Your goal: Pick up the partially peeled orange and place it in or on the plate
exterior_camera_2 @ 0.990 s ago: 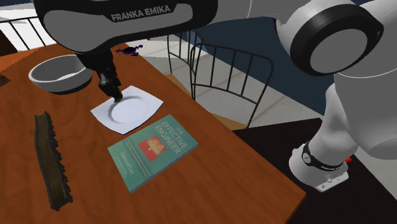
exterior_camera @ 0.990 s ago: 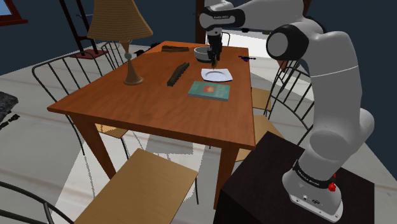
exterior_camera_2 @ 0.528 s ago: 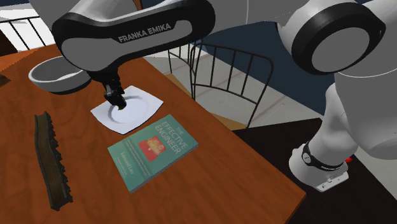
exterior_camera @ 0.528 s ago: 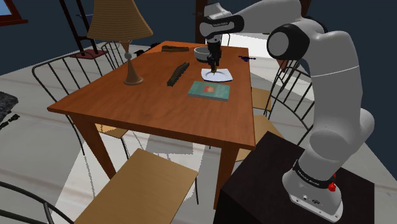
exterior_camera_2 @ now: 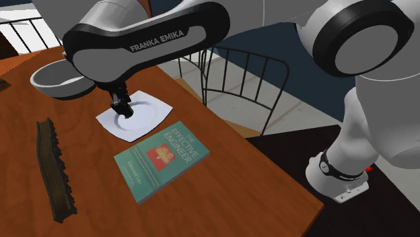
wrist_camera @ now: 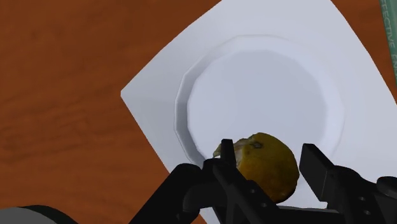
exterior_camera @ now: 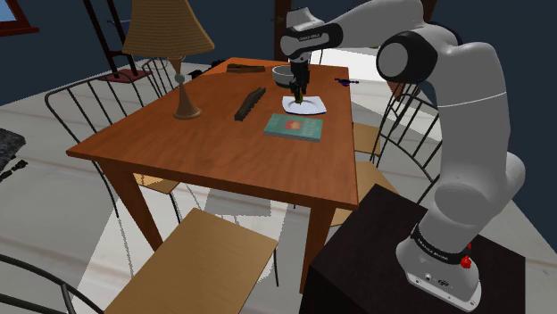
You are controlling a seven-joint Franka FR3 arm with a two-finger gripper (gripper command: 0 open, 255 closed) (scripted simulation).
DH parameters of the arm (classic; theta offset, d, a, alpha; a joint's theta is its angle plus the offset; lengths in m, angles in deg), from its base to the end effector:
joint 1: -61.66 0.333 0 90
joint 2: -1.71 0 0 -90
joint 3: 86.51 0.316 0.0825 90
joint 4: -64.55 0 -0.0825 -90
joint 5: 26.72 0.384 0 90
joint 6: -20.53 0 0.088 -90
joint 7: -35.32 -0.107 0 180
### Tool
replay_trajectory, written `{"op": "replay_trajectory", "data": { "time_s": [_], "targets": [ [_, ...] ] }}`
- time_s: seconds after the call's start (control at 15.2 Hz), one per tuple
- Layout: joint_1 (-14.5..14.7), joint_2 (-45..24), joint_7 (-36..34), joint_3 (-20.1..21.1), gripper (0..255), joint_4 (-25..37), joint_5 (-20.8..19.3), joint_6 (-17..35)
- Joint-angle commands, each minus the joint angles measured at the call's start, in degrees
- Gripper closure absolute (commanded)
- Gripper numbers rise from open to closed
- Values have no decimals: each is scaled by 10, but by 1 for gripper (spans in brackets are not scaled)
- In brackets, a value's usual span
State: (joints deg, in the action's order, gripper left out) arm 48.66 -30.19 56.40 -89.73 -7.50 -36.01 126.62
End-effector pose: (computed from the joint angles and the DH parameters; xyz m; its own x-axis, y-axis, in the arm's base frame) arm 0.6921 -0.2047 0.4434 0.9906 0.1321 -0.0359 0.1365 -0.9731 0.1854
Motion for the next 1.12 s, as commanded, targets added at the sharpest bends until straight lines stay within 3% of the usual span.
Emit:
{"op": "replay_trajectory", "data": {
  "time_s": [0.0, 0.13, 0.2, 0.53, 0.79, 1.06],
  "targets": [
    [-1, -11, 0, -1, 255, -2, 1, -5],
    [-1, -11, 0, 0, 255, -2, 1, -5],
    [0, -13, -1, 0, 0, 3, 1, -7],
    [-1, -11, 0, 0, 0, -2, 0, -4],
    [5, -11, 4, 1, 0, 70, 2, -77],
    [5, -11, 4, 1, 0, 70, 2, -77]
  ]
}}
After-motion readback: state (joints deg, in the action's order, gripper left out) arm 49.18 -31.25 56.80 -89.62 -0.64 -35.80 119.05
